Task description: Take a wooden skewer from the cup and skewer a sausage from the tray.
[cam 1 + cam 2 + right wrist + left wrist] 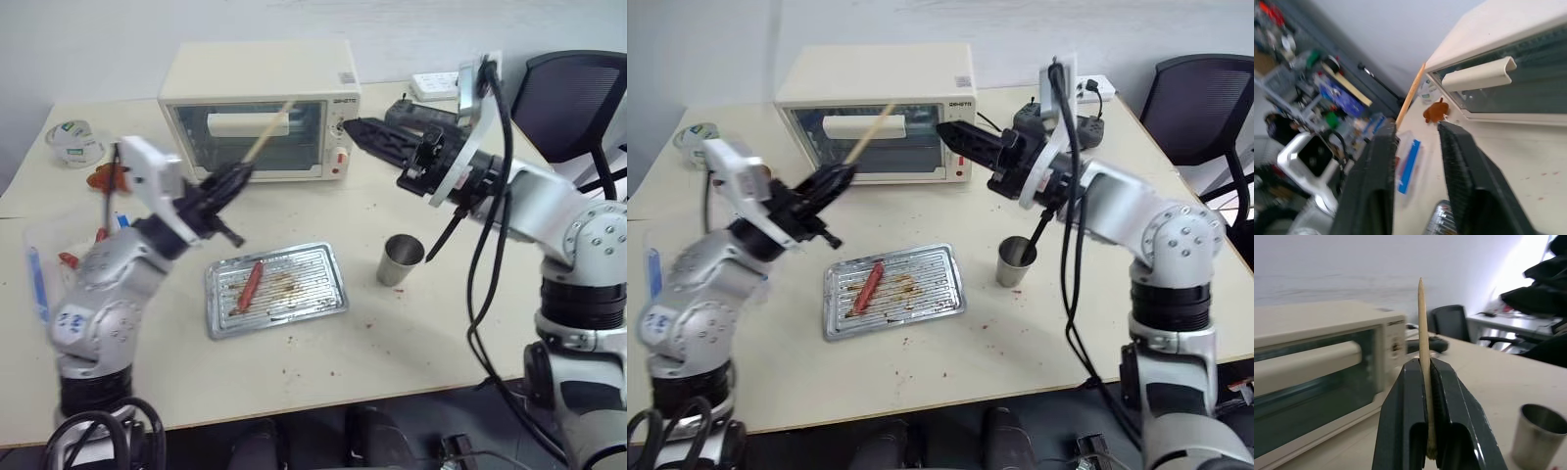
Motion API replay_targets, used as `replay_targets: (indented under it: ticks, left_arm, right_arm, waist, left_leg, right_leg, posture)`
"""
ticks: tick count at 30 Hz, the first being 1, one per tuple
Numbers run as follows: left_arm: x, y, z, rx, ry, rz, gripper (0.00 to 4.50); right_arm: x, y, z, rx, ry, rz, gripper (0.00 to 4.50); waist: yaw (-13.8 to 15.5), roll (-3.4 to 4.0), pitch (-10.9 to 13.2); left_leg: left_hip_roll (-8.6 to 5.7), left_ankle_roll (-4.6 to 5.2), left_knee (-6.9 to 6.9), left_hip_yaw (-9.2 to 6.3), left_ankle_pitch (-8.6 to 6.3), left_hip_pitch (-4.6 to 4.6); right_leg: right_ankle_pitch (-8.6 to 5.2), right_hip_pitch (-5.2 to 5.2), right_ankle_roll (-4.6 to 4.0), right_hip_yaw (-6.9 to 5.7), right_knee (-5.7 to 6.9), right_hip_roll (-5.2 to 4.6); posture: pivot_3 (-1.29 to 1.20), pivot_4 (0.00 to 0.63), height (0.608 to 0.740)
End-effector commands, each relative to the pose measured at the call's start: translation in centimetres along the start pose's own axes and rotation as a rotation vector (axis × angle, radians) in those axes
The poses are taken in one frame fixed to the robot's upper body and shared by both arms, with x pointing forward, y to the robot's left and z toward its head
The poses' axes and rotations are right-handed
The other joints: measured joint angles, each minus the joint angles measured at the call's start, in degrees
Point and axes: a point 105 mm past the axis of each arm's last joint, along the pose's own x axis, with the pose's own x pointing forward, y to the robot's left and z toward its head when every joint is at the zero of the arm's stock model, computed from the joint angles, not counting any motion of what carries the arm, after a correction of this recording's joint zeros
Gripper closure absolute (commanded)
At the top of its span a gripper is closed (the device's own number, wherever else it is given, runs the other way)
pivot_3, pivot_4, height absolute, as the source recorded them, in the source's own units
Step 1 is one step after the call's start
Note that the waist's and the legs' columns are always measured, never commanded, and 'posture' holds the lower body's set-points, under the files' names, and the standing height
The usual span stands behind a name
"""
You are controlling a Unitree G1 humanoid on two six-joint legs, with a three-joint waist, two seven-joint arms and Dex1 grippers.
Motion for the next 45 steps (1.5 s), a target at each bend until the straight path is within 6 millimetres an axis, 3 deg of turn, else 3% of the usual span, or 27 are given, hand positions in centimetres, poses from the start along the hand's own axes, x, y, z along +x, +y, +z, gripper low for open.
replay_targets:
  ticks: [1,5,11,15,25,32,45]
  left_arm:
    - [-1.8,0.1,1.7,0.071,0.002,0.000,4.50]
    - [-4.5,0.4,1.6,0.107,0.092,0.033,4.50]
    - [-9.4,0.5,1.1,0.137,0.271,0.072,4.50]
    - [-11.8,1.0,1.2,0.149,0.325,0.137,4.50]
    - [-12.7,0.1,0.9,0.150,0.322,0.188,4.50]
    - [-12.6,-0.2,1.1,0.156,0.308,0.204,4.50]
    - [-12.2,0.3,1.5,0.173,0.299,0.208,4.50]
  right_arm:
    - [1.2,0.7,-0.9,-0.196,0.105,0.082,2.43]
    - [2.7,-0.1,-4.3,-0.507,0.294,0.155,2.25]
    - [4.3,-0.9,-9.4,-0.970,0.536,0.419,0.56]
    - [5.2,-0.8,-12.4,-1.217,0.629,0.660,0.56]
    - [9.3,-1.1,-16.2,-1.292,0.673,0.830,0.56]
    - [11.2,-2.7,-18.5,-1.231,0.773,0.786,0.56]
    - [11.5,-3.6,-21.5,-1.193,0.863,0.759,0.56]
  waist:
    - [0.05,-0.01,0.00]
    - [0.01,-0.03,0.00]
    - [-0.39,-0.11,0.06]
    - [-0.48,-0.14,0.07]
    - [-0.65,-0.19,0.05]
    - [-1.99,-0.19,0.05]
    - [-3.23,-0.18,0.05]
  left_leg:
    - [-0.02,0.00,0.02,0.00,0.00,-0.04]
    - [-0.10,0.10,0.05,-0.04,-0.06,-0.18]
    - [-0.09,0.03,0.06,0.14,-0.04,-0.48]
    - [-0.06,-0.09,0.07,0.16,0.02,-0.51]
    - [-0.05,-0.24,0.08,0.04,0.06,-0.50]
    - [0.04,-0.35,0.06,0.01,0.06,-0.49]
    - [0.14,-0.49,0.03,-0.02,0.02,-0.48]
  right_leg:
    - [0.00,0.00,0.01,0.00,-0.01,-0.02]
    - [0.03,-0.05,0.06,-0.06,-0.12,-0.15]
    - [0.05,-0.60,0.08,-0.01,0.06,-0.17]
    - [0.02,-0.71,0.03,-0.01,0.16,-0.14]
    - [-0.02,-0.71,-0.14,-0.01,0.29,-0.17]
    - [-0.07,-0.71,-0.24,-0.01,0.34,-0.18]
    - [-0.13,-0.73,-0.34,0.03,0.36,-0.18]
  posture:
    - [0.00,0.150,0.740]
    - [0.00,0.150,0.740]
    - [0.00,0.150,0.740]
    - [0.00,0.150,0.740]
    - [0.00,0.150,0.740]
    - [0.00,0.150,0.740]
    - [0.00,0.150,0.740]
